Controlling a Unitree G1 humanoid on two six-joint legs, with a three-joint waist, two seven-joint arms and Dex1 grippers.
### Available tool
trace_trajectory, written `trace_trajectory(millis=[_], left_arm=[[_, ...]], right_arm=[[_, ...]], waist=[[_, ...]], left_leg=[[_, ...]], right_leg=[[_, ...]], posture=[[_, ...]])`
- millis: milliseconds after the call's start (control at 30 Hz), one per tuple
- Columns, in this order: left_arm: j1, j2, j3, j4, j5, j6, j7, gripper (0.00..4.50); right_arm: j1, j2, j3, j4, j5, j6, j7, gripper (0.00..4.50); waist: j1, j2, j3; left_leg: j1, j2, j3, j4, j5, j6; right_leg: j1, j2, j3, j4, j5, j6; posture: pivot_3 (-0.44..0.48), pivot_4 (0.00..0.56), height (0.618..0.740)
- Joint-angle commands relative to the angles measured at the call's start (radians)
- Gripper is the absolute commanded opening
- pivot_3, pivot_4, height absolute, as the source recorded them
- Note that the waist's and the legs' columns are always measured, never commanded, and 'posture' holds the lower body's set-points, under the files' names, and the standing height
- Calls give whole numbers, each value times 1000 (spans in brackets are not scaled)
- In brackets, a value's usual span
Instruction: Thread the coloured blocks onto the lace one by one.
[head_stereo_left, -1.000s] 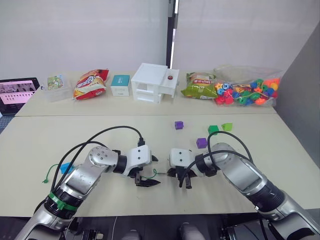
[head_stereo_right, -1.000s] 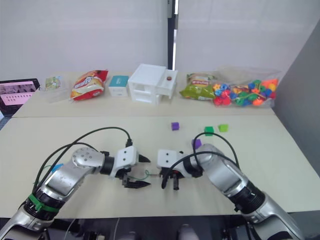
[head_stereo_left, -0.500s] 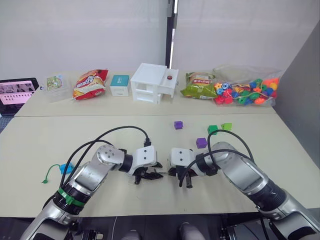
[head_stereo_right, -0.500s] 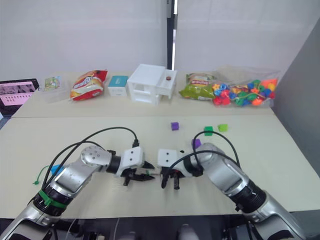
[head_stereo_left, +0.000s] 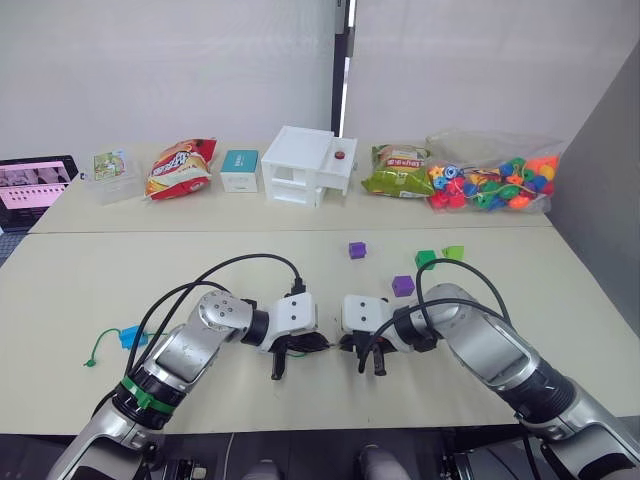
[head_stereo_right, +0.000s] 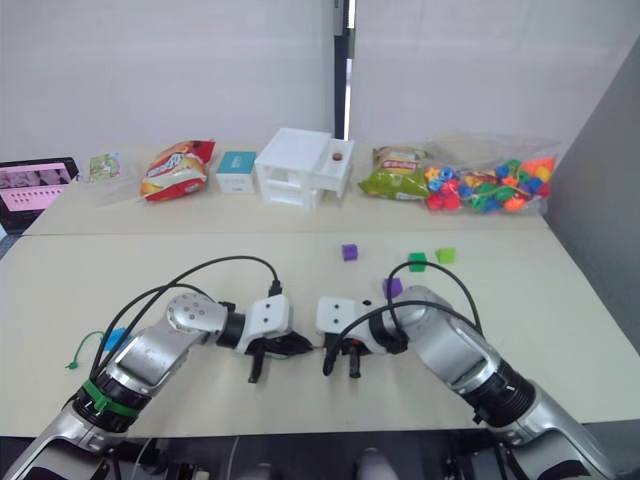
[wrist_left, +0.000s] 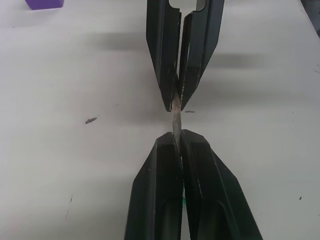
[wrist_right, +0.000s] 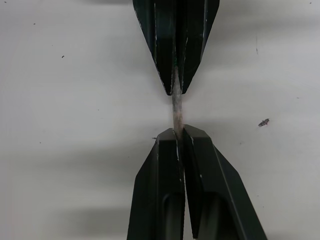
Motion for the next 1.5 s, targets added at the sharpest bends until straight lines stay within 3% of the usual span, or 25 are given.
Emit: trace_trajectory(millis=[33,233,400,500,633,733,967,1233,1500], left_arm=[[-14,4,21,-1,-10,-9,-6,0],[0,25,37,-11,-18,-7,-19,0],[26,44,55,-32,-27,2,-17,0],[38,46,66,-43,-36,15,-14,0],[41,41,66,-50,-45,29,-8,0],[39,33,53,-51,-41,26,-4,0],[41,26,48,-72,-42,36,7,0],[42,22,52,-71,-42,45,26,0],[47,22,53,-77,-44,50,39,0]], right_arm=[[18,8,-61,-89,42,18,-23,690],[174,-20,-266,-227,135,144,-111,2716],[419,134,-627,-354,239,299,-294,4453],[558,214,-811,-338,184,254,-457,4453],[571,256,-885,-218,123,112,-617,4453],[458,281,-905,7,90,-51,-730,4453],[180,255,-861,435,58,-229,-828,4453],[-57,247,-804,841,45,-402,-859,4453],[-209,221,-775,1183,33,-561,-861,4453]], waist=[[1,0,0],[6,0,0],[8,-1,0],[14,0,0],[7,-1,0],[-6,0,0],[-18,1,0],[-20,1,0],[-27,1,0]], left_leg=[[0,0,0,0,0,0],[-1,0,0,0,0,0],[-1,0,0,0,0,0],[-1,0,0,0,0,0],[0,-1,2,0,0,0],[3,0,3,-1,0,0],[2,0,4,-1,1,-1],[0,0,3,-2,0,0],[1,0,3,-2,0,0]], right_leg=[[0,0,0,0,0,0],[0,0,0,-1,0,0],[0,0,0,0,0,0],[0,0,0,0,0,0],[1,-1,2,-1,0,1],[2,0,2,-1,0,1],[1,0,4,0,0,1],[1,-1,3,-1,0,1],[1,-1,4,-1,0,1]], posture=[[0,150,740],[0,150,740],[0,150,740],[0,150,740],[0,150,740],[0,150,740],[0,150,740],[0,150,740],[0,150,740]])
